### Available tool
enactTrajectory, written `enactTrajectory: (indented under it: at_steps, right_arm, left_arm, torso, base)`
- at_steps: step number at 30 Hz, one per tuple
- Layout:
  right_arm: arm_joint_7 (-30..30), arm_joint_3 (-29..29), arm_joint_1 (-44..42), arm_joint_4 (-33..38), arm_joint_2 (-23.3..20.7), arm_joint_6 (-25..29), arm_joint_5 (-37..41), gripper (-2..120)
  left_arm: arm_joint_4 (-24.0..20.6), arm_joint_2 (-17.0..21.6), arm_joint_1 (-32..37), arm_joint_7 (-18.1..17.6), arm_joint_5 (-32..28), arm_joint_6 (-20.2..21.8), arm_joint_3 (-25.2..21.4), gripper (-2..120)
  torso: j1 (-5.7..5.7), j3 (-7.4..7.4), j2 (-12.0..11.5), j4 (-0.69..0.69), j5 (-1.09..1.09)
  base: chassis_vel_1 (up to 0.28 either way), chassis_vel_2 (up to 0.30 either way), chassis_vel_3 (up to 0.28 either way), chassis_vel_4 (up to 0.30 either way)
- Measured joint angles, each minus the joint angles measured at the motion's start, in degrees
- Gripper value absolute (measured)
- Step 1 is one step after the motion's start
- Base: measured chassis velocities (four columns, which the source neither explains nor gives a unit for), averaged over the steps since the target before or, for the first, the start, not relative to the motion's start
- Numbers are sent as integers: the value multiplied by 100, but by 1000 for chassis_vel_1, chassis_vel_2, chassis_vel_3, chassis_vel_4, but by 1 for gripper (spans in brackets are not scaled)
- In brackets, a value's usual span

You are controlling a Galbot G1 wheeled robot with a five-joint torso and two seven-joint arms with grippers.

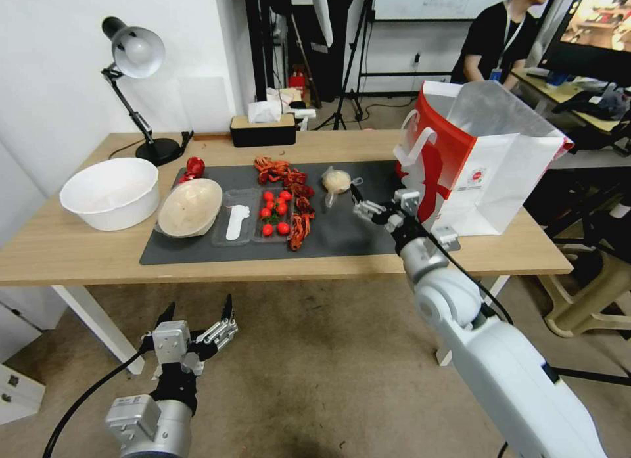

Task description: Pick up the trash from the table and place it into the takeout bag.

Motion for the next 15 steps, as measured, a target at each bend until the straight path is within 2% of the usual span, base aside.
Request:
enactTrajectory:
  at_steps: [15]
  right_arm:
    - [177,-533,1229,-1019,230,-270,337,100]
  left_arm:
    - [21,-30,-13,-1,-5,-8,-81,100]
  torso:
    - [-1,-1,0,0,0]
  base:
    - [0,0,0,0]
